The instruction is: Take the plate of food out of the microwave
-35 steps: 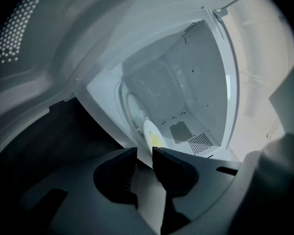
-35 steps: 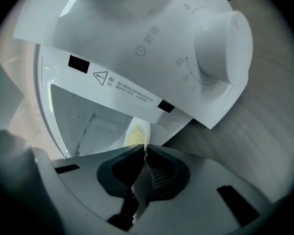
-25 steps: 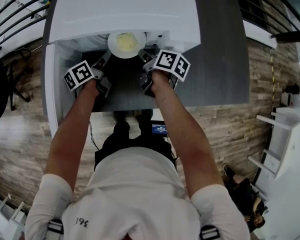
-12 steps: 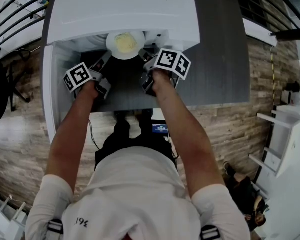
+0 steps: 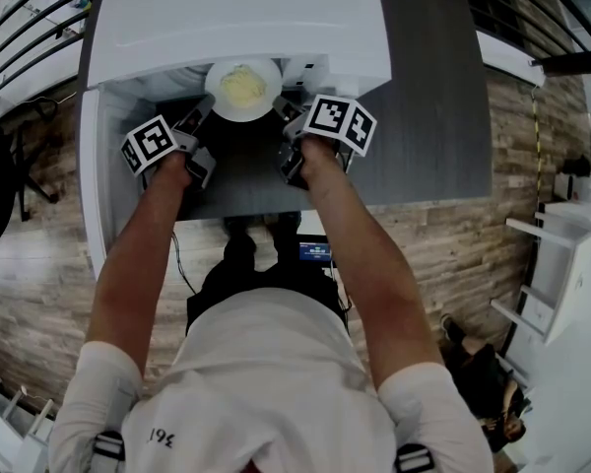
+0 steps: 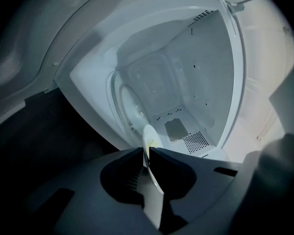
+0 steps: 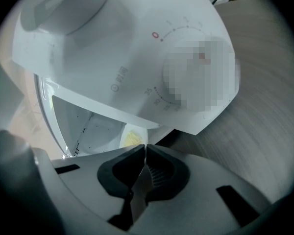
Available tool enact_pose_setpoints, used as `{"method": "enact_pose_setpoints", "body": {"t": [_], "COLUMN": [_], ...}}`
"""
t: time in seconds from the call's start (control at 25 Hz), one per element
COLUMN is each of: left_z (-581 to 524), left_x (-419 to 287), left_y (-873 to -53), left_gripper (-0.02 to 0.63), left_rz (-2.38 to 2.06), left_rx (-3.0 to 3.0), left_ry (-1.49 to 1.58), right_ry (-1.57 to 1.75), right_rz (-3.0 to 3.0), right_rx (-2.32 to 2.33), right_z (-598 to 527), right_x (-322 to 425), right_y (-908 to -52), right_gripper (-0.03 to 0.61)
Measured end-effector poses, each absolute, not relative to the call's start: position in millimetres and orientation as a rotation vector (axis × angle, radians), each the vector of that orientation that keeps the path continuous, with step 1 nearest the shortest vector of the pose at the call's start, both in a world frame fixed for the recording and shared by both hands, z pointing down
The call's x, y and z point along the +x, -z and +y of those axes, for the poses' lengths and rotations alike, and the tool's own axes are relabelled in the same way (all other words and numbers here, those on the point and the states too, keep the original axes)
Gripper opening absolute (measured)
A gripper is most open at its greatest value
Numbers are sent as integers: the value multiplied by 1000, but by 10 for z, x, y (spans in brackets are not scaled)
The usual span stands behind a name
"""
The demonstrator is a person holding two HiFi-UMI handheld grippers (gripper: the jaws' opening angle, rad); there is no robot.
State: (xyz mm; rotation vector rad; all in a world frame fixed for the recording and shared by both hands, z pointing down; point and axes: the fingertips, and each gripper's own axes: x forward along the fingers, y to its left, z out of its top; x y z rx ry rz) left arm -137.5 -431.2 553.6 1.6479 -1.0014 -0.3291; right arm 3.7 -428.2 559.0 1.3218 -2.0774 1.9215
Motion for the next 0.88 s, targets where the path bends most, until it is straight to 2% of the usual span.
{"method": "enact_pose_setpoints", "body": {"t": [0.88], "left_z": [-3893], "left_x": [-1302], "left_y": [-5439], "left_gripper": [28], "left_rz": [-969], "left_rx": [1632], "left_ry": [392], "right_ry": [-1791], "right_rz": [-2116], "right_rx": [1307], "right_z": [-3987], "right_x": [100], "right_y": [-5524], "right_gripper": [15]}}
